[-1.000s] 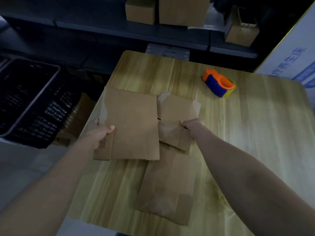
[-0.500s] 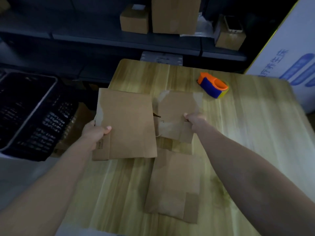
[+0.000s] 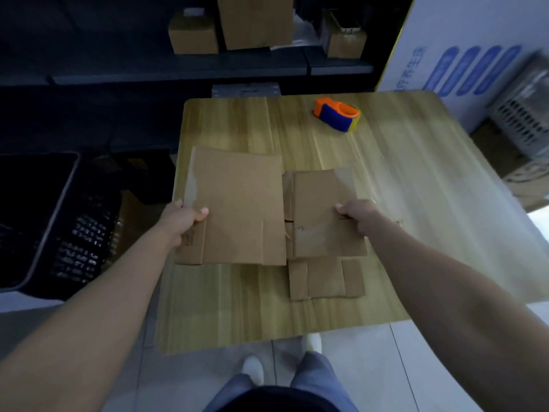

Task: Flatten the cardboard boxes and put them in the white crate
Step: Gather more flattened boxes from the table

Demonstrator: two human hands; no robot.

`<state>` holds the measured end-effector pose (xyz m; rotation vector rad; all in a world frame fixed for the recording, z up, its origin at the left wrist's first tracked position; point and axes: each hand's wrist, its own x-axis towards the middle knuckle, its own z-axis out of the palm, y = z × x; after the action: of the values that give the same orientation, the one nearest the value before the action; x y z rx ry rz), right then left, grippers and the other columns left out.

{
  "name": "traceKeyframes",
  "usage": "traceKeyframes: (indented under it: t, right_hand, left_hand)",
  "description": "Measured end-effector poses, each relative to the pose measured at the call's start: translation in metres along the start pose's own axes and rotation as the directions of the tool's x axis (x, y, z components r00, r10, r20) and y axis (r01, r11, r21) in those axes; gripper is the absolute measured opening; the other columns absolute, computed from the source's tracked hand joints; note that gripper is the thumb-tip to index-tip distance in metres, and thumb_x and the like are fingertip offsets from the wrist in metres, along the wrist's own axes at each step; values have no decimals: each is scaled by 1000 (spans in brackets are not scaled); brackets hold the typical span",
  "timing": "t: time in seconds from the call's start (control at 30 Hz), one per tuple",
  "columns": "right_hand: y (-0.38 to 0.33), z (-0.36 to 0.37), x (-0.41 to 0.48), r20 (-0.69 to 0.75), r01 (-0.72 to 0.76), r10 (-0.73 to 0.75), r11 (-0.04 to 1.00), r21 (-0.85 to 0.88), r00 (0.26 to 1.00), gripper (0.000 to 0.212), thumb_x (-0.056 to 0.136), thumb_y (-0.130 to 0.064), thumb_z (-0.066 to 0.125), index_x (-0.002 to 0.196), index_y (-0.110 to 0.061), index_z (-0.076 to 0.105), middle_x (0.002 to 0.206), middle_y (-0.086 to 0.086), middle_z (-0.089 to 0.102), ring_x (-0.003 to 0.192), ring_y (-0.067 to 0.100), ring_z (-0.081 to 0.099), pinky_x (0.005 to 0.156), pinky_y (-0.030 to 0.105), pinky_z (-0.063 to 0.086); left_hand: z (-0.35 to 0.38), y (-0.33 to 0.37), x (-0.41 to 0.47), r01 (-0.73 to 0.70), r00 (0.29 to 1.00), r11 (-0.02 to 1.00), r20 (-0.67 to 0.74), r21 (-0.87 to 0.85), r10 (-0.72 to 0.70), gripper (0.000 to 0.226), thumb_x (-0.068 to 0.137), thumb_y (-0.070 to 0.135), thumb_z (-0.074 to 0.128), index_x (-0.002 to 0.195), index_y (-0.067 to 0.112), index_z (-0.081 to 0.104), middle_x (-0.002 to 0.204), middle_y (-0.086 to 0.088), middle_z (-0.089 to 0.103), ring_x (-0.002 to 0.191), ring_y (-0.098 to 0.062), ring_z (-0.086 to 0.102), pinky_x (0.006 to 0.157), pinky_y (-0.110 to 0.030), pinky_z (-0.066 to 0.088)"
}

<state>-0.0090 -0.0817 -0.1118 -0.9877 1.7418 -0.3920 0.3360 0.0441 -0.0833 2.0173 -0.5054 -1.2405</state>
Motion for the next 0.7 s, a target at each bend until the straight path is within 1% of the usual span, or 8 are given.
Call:
traceKeyframes:
  t: [0.17, 0.23, 0.3, 0.4, 0.5, 0.57, 0.63, 0.7]
  right_hand:
    - [59, -3, -11, -54, -145, 141, 986, -79, 988, 49, 82, -23, 74, 118, 3, 56, 108, 13, 59, 105, 31, 58, 80, 35, 48]
    - [70, -4, -10, 14, -142, 143, 988, -58, 990, 42, 84, -19, 71, 119, 1, 58, 116, 15, 62, 108, 32, 60, 81, 35, 51]
    - [78, -2, -11, 67, -132, 136, 989, -69, 988, 38, 86, -18, 68, 119, -2, 59, 121, 16, 62, 108, 29, 61, 72, 30, 52]
    - [82, 3, -5, 20, -84, 87, 990, -110, 996, 37, 87, -20, 66, 119, -2, 60, 121, 15, 62, 109, 28, 61, 73, 28, 50]
    - [75, 7, -3, -38, -75, 66, 951, -301, 997, 40, 99, -33, 43, 122, -3, 56, 126, 16, 58, 115, 31, 56, 89, 32, 48]
    - [69, 9, -6, -42, -28, 10, 889, -457, 999, 48, 103, -37, 27, 124, -2, 54, 128, 17, 55, 117, 32, 53, 91, 35, 44]
    - [64, 8, -5, -17, 1, -13, 823, -569, 1000, 49, 103, -37, 25, 125, -3, 52, 129, 17, 54, 118, 32, 53, 88, 35, 43]
    - [59, 7, -7, -4, 2, -5, 826, -563, 1000, 47, 104, -36, 25, 126, -4, 52, 130, 16, 54, 118, 31, 52, 87, 33, 42]
  left_hand:
    - [-2, -32, -8, 11, 1000, 998, -11, 66, -10, 48, 83, 22, 70, 126, 10, 53, 120, -11, 60, 107, -29, 55, 97, -47, 43]
    - [-1, -44, -9, 22, 999, 996, -27, 84, -20, 49, 83, 22, 70, 127, 9, 53, 120, -11, 59, 108, -30, 55, 98, -48, 42]
    - [0, -54, -10, 26, 999, 995, -29, 97, -23, 50, 83, 22, 70, 128, 9, 52, 123, -11, 59, 111, -30, 54, 100, -49, 41]
    - [4, -66, -8, 19, 999, 989, -47, 144, -13, 54, 84, 25, 69, 131, 10, 48, 127, -11, 55, 115, -31, 50, 101, -50, 38]
    - [8, -74, -8, 18, 997, 986, -80, 166, -5, 55, 85, 26, 68, 133, 11, 45, 129, -11, 52, 118, -32, 48, 101, -50, 37]
    - [12, -77, -7, 15, 996, 988, -94, 155, -1, 54, 85, 24, 68, 132, 11, 46, 129, -11, 53, 117, -31, 48, 101, -49, 38]
    - [16, -79, -9, 15, 994, 990, -111, 138, 1, 55, 84, 24, 69, 133, 11, 47, 129, -11, 54, 118, -31, 49, 102, -50, 38]
    - [20, -81, -11, 17, 992, 993, -123, 115, -2, 57, 83, 25, 69, 134, 11, 47, 130, -11, 54, 118, -31, 50, 103, -50, 38]
